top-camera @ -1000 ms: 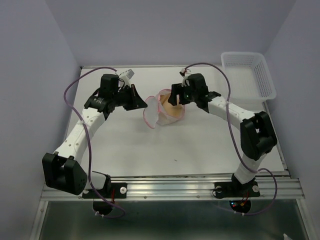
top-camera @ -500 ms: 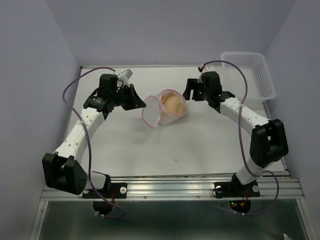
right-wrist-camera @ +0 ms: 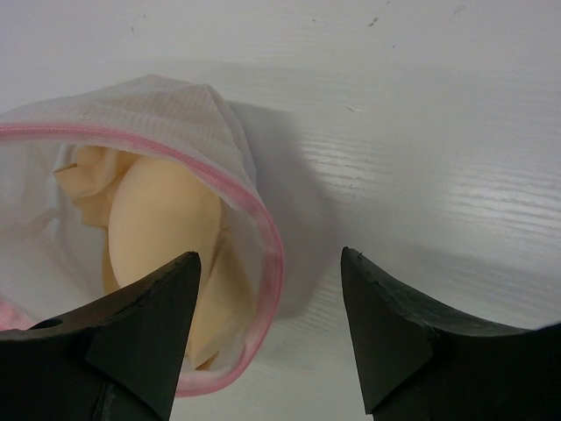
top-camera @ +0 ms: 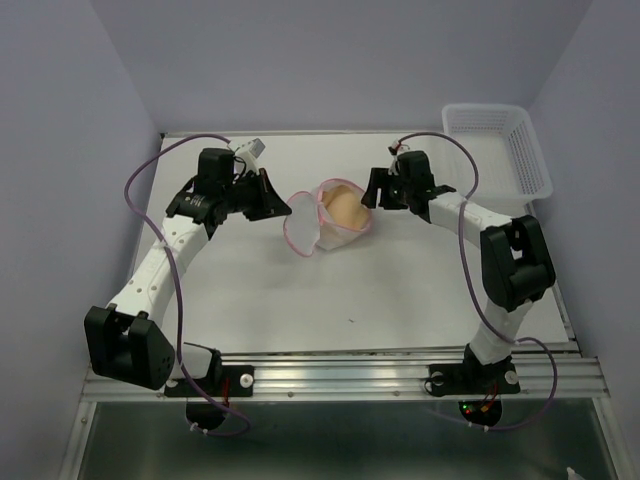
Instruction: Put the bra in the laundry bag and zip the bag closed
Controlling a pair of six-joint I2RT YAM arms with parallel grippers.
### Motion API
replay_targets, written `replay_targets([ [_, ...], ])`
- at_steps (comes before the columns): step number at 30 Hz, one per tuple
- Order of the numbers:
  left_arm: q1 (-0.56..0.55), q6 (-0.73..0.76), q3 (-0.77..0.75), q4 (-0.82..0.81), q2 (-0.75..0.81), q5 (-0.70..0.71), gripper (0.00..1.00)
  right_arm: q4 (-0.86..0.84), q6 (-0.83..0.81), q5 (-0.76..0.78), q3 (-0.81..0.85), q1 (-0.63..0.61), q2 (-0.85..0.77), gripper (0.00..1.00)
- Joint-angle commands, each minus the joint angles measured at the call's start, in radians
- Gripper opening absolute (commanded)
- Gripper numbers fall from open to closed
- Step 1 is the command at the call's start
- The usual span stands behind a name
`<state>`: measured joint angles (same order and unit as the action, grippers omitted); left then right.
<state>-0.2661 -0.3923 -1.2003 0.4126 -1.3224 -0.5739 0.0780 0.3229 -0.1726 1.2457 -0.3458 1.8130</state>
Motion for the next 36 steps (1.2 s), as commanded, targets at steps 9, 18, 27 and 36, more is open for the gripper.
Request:
replay_targets([
  [9,0.016,0.027,0.036,-0.021,0.038,-0.024,0.0,-0.145,0.05,-0.047,0.067,0.018,0.111,0.67],
  [18,0.019,0.035,0.051,-0.021,0.035,-0.03,0.0,-0.185,0.059,-0.039,0.095,0.018,0.16,0.6],
  [27,0.025,0.044,0.057,-0.012,0.054,-0.023,0.0,-0.216,0.047,-0.096,0.109,0.018,0.143,0.61],
  [36,0.028,0.056,0.054,0.008,0.049,-0.021,0.0,-0.213,0.025,-0.126,0.136,0.018,0.178,0.61],
])
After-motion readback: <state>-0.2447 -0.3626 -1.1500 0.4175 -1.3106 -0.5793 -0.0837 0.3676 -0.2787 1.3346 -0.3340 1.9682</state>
